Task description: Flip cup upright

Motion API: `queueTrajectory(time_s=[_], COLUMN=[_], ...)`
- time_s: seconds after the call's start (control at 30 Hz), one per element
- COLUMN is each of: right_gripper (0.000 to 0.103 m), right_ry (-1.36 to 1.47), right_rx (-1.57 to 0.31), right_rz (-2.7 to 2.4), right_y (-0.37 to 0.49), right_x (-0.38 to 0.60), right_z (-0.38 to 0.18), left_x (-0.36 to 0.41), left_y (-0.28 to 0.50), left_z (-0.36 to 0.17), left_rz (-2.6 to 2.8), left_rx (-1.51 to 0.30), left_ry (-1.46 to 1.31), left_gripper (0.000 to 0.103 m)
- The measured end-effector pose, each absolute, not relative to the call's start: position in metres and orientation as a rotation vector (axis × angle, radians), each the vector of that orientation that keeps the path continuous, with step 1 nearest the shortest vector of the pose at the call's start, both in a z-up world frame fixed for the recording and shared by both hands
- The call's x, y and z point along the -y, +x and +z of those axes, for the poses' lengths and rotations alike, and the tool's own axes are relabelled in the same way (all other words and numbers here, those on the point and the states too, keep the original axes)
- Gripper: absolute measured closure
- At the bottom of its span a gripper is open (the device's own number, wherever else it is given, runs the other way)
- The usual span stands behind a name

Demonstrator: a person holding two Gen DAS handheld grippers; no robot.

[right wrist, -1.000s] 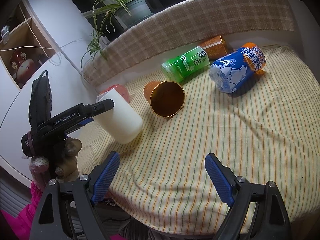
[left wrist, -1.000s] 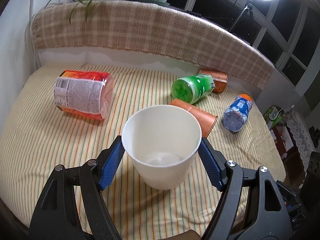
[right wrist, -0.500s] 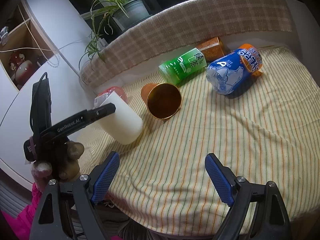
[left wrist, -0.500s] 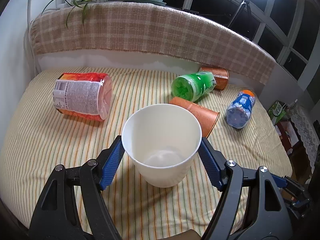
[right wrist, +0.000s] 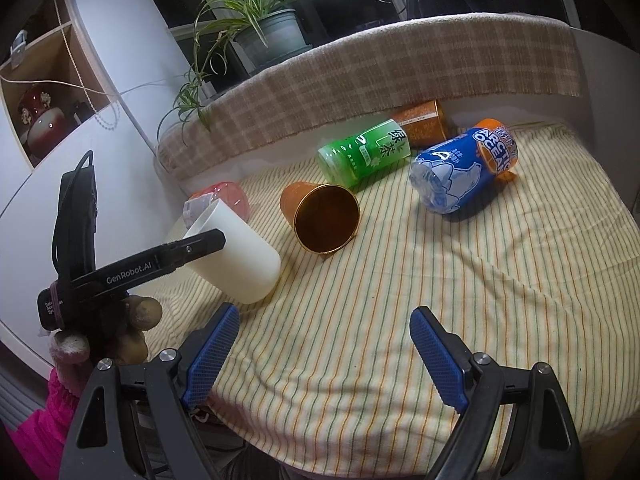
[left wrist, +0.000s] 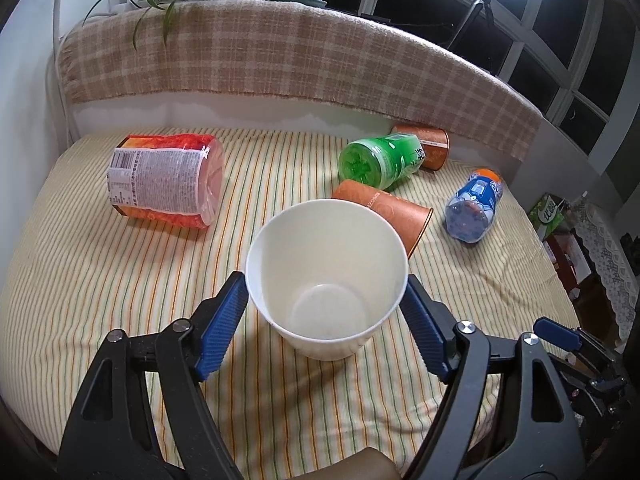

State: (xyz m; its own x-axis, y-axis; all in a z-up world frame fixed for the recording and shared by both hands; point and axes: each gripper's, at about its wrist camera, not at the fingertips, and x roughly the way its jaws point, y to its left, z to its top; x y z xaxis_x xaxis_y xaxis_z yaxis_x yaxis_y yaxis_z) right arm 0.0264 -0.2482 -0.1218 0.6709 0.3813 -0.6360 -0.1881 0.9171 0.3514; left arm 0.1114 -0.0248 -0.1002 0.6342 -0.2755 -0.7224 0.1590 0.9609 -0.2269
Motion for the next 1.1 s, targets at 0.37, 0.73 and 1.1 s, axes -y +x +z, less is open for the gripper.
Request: queueTrajectory(time_s=[0.37,0.73,1.1], right_gripper=[0.014,0.014,0.010], right_ry=[0.257,0.207,0.112], right_rx=[-0.771,-0.725,-0.608], right_rz=[0.325,0.294,0.207], right_y=[0.024,0.021,0.011], right_x=[0.245,0.238,0.226], right_z=[-0.122,-0.116,-0.101], left_x=[0.021,0.011,0.006], left_y=[0.100,0.076,0.041], left_z=[-0.107,-0.099,-0.064], left_rz=[-0.263,-0.241,-0.200], left_rx=[-0.847,-0.802,-0.635], left_ry=[-0.129,-0.105,-0.096], left_gripper=[0.016,0.016,0.006])
